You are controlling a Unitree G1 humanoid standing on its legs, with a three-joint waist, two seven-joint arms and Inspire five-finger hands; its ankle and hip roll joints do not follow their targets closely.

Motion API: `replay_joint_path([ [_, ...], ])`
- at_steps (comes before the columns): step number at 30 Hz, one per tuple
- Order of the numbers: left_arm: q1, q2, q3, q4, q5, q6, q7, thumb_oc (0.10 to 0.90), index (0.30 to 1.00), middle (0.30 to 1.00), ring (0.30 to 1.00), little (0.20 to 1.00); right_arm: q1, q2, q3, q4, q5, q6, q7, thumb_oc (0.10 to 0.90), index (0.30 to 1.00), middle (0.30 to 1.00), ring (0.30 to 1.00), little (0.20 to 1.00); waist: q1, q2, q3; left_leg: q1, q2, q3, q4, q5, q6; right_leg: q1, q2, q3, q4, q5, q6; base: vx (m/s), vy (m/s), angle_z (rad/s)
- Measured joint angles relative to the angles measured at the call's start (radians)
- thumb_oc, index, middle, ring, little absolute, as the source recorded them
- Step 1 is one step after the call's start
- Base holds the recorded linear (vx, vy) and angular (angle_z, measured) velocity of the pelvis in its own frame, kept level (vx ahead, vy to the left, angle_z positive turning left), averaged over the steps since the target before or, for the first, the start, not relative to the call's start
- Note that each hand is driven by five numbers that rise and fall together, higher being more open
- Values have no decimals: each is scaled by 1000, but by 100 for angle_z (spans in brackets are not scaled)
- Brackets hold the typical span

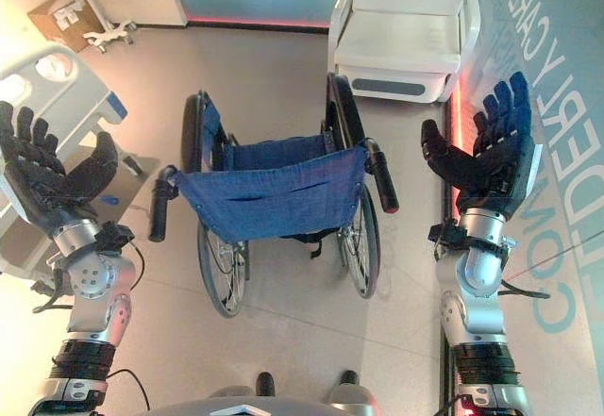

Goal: Push the wheelchair next to the bed

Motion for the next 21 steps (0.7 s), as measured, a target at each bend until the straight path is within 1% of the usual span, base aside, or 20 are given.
replay_joint_path([
  [2, 11, 10, 0, -16, -3, 48, -53, 800, 900, 900, 900, 900, 3, -9, 1, -2, -30, 36, 22, 800, 900, 900, 900, 900, 8, -2, 1, -1, 0, 0, 0, 0, 0, -1, 0, -1, 0, 0, 0, 0, 0, 0],
  [5, 46, 27, 0, -44, -3, 99, -119, 800, 900, 900, 900, 900, 4, -11, 1, -10, -31, 70, 50, 800, 900, 900, 900, 900, 11, -7, 4, -3, 0, 0, 0, 0, 0, -1, 0, -2, 0, 0, 0, -5, -2, 1],
  [8, 76, 71, -1, -46, 0, 209, -193, 800, 900, 900, 900, 900, 4, -13, 2, -28, -52, 107, 77, 800, 900, 900, 900, 900, 13, -15, 9, -5, -1, -1, 0, 0, 0, -2, 0, -2, 0, 0, 0, -5, -1, 1],
  [9, 82, 81, -2, -46, 1, 231, -205, 800, 900, 900, 900, 900, 4, -13, 1, -30, -66, 110, 79, 800, 900, 900, 900, 900, 14, -17, 10, -5, -1, -1, 0, 0, 0, -2, -1, -2, 0, 0, 0, 0, 0, 0],
  [10, 89, 100, -2, -46, 9, 272, -223, 800, 900, 900, 900, 900, 4, -16, 2, -30, -66, 118, 85, 800, 900, 900, 900, 900, 17, -20, 12, -6, -1, -1, 0, 0, 0, -2, -1, -3, 0, 0, 0, 0, 0, 0],
  [11, 92, 108, -2, -45, 12, 287, -229, 800, 900, 900, 900, 900, 4, -19, 2, -30, -66, 125, 85, 800, 900, 900, 900, 900, 17, -21, 13, -6, -1, -1, 0, 0, 0, -2, -1, -3, 0, 0, 0, 0, 0, 0],
  [12, 102, 127, -2, -44, 18, 315, -239, 800, 900, 900, 900, 900, 4, -31, 2, -30, -66, 139, 87, 800, 900, 900, 900, 900, 18, -22, 13, -6, -1, -2, 0, 0, 0, -2, -1, -3, 0, 0, 0, 0, 0, 0],
  [15, 102, 140, -2, -44, 18, 321, -259, 800, 900, 900, 900, 900, 4, -57, 3, -30, -66, 171, 95, 800, 900, 900, 900, 900, 20, -22, 13, -9, -2, -14, 0, 0, 0, -2, -2, -4, 0, 0, 0, -13, -6, 5],
  [21, 97, 150, -2, -48, 18, 341, -290, 800, 900, 900, 900, 900, 4, -66, 39, -30, -66, 201, 112, 800, 900, 900, 900, 900, 21, -21, 13, -10, -2, -17, 0, 0, 0, -2, -2, -7, 0, 0, 0, -2, -2, 1],
])
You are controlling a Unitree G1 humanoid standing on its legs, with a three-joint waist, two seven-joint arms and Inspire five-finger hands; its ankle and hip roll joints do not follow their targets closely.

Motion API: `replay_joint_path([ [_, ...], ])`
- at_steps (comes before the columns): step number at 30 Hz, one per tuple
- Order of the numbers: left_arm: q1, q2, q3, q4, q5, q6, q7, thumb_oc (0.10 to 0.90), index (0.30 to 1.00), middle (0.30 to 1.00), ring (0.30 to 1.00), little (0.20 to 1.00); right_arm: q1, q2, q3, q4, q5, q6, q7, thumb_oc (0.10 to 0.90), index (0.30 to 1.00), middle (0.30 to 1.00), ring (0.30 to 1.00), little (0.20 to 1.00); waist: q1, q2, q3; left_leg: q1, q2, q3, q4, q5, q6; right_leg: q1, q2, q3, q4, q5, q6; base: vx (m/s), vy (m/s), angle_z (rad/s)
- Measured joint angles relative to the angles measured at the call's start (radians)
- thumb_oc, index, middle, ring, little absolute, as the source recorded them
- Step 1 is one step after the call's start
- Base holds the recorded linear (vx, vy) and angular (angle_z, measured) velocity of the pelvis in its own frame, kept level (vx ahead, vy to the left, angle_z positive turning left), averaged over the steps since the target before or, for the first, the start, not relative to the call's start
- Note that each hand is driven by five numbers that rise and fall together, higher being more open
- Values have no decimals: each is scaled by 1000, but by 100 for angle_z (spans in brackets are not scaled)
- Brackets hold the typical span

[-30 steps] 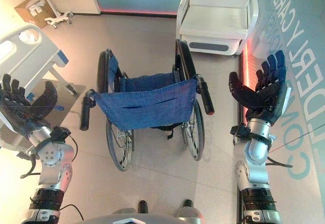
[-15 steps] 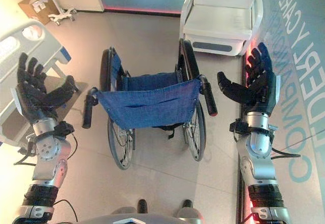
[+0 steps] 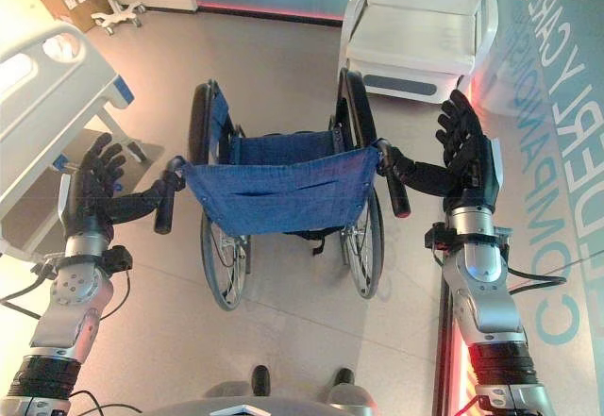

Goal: Push the wheelchair next to the bed

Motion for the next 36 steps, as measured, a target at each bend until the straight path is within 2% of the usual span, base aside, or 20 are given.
replay_joint_path([
  [4, -14, 14, -1, 1, 0, 18, -23, 800, 900, 900, 900, 900, 0, 0, 10, 0, 0, 16, 17, 800, 900, 900, 900, 900, 2, 0, 0, -1, 0, -2, 0, 0, -1, 0, 0, -3, 0, 0, 0, 0, 0, 0],
  [14, -14, 15, -1, 1, -5, 12, -57, 800, 900, 900, 900, 900, 0, -24, 32, -6, 0, 52, 83, 800, 900, 900, 900, 900, 3, 0, 0, -2, -1, -2, 0, 0, -1, -1, 0, -3, 0, 0, 0, 0, 0, 0],
  [16, -13, 13, -2, 1, -23, -9, -54, 800, 900, 900, 900, 900, 3, -24, 38, -19, 0, 61, 93, 800, 900, 900, 900, 900, 3, 0, 0, -5, 0, -2, 0, 0, -1, -4, 0, -3, 0, 0, 0, 0, 0, 0],
  [20, 8, -12, -2, -20, -59, -109, -48, 800, 900, 900, 900, 900, 22, -24, 38, -45, -23, 63, 114, 800, 900, 900, 900, 900, 3, 0, 0, -9, -1, -1, 0, 0, -1, -9, -1, -3, 0, 0, 0, 0, 0, 0],
  [22, 8, -24, -3, -44, -59, -114, -50, 800, 900, 900, 900, 900, 22, -24, 38, -45, -51, 75, 116, 800, 900, 900, 900, 900, 3, -2, 0, -9, 0, -1, 0, 0, -1, -9, 0, -3, 0, 0, 0, 0, 0, 0],
  [29, 9, -24, -38, -76, -38, -115, -76, 800, 900, 900, 900, 900, 24, -33, 38, -41, -158, 181, 119, 800, 900, 900, 900, 900, 2, -9, 3, -9, 0, -1, 0, 0, -1, -8, 0, -3, 0, 0, 0, 0, 0, 0],
  [36, 9, -22, -38, -76, -38, -115, -90, 800, 900, 900, 900, 900, 35, -33, 49, -22, -159, 225, 120, 800, 900, 900, 900, 900, 2, -22, 11, -9, 0, -2, 0, 0, -1, -6, -1, -14, 0, 0, 0, 1, 0, 1],
])
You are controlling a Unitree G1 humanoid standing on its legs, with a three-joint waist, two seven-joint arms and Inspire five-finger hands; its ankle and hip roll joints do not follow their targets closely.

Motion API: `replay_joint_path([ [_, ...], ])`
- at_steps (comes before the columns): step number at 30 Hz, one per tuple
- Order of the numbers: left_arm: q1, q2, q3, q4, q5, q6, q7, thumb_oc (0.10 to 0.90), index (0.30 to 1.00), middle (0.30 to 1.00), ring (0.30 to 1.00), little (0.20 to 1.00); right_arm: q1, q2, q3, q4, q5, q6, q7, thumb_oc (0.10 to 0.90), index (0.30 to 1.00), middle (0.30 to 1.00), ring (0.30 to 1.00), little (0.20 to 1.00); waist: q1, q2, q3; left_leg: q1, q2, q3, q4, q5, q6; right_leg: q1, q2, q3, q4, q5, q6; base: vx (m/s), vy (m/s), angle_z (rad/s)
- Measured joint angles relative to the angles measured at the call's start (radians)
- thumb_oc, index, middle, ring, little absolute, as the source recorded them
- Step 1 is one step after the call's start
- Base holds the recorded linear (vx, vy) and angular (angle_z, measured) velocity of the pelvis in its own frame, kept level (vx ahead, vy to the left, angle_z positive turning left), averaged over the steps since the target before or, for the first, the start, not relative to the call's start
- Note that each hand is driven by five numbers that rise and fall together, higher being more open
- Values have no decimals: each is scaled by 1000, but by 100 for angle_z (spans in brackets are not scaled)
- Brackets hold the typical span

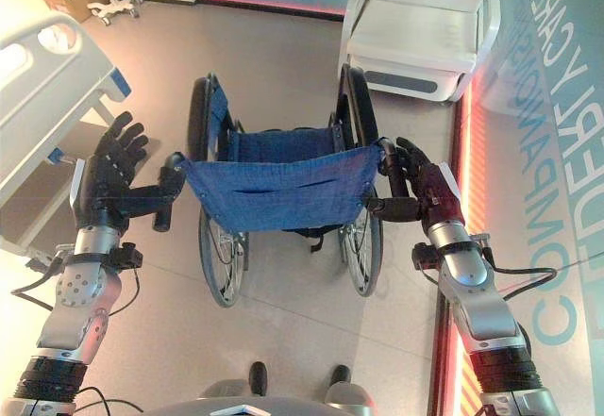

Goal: Push the wheelchair next to the bed

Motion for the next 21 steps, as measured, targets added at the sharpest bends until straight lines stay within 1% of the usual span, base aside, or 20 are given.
replay_joint_path([
  [4, 0, 8, 0, 0, 3, 7, -23, 800, 900, 900, 900, 900, 0, 0, 0, 10, -1, 1, -1, 800, 900, 900, 900, 900, 2, -6, 3, 1, -1, 0, 0, 0, 0, 2, -1, -2, 0, 0, 0, 1, 0, 1],
  [12, 0, 74, -3, 12, 79, 102, -13, 800, 900, 900, 900, 900, 0, -2, 2, 29, -1, 3, -1, 800, 900, 900, 900, 900, 7, -6, 3, 1, -2, -3, 4, 0, 0, 5, -1, -4, 0, 0, 0, 0, 0, 0],
  [14, 0, 75, -3, 28, 75, 126, -10, 800, 900, 900, 900, 900, -2, -10, 6, 31, -1, 3, -1, 800, 900, 900, 900, 900, 9, -6, 3, 1, -2, -3, 5, 0, 0, 6, -1, -4, 0, 0, 0, 0, 0, 0],
  [18, -18, 74, -11, 42, 69, 140, -5, 800, 900, 900, 900, 900, -10, -31, 26, 37, -1, 3, -5, 800, 900, 900, 900, 900, 8, -5, 3, 2, -4, -3, 7, 0, 0, 8, -1, -4, 0, 0, 0, 0, 0, 0],
  [21, -55, 76, -43, 76, 70, 160, 8, 800, 900, 900, 900, 900, -42, -31, 45, 60, -1, 10, -9, 800, 900, 900, 900, 900, 3, -4, 3, 2, -5, -3, 11, 0, -1, 10, -1, -4, 0, 0, 0, 0, 0, 0],
])
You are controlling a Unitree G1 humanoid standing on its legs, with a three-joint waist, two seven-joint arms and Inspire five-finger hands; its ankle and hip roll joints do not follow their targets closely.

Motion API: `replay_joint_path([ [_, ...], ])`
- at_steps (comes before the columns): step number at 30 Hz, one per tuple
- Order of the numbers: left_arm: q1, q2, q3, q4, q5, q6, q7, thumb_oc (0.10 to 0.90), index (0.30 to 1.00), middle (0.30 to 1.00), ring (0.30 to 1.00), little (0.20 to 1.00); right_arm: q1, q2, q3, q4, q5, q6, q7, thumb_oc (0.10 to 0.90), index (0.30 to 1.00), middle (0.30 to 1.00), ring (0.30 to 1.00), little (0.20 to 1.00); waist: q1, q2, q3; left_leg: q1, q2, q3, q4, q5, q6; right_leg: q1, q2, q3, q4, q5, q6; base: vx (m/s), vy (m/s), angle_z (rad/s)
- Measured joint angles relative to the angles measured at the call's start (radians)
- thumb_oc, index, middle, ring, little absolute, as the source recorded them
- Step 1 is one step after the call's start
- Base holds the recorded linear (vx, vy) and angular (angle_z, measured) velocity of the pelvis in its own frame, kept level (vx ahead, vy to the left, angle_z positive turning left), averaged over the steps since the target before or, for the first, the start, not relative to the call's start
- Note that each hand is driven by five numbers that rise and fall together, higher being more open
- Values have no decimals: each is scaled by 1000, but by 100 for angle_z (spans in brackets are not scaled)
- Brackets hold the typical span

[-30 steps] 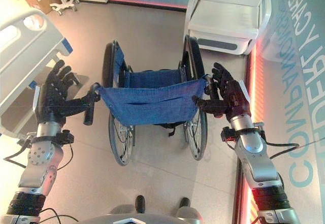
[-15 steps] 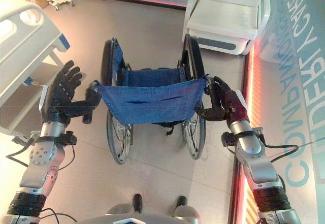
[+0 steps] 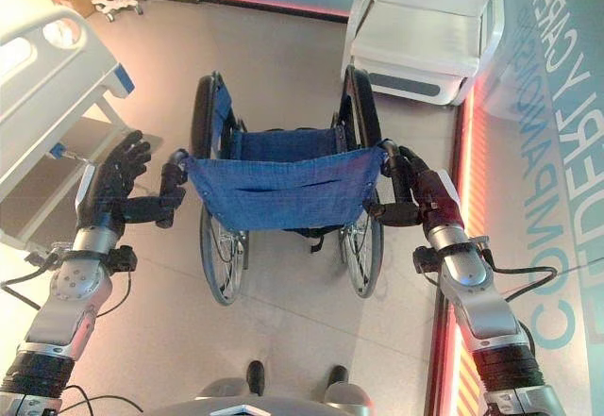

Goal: Push the wheelchair next to the bed

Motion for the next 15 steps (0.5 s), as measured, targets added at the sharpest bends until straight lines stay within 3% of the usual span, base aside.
replay_joint_path([
  [15, -307, 54, -175, 270, -4, 158, -47, 800, 900, 900, 900, 900, -309, -61, 186, 159, 3, 217, -26, 800, 900, 900, 900, 900, -19, 8, -3, 12, 1, 0, 10, 1, -1, 17, 1, -1, 2, 2, -2, -1, 2, 1],
])
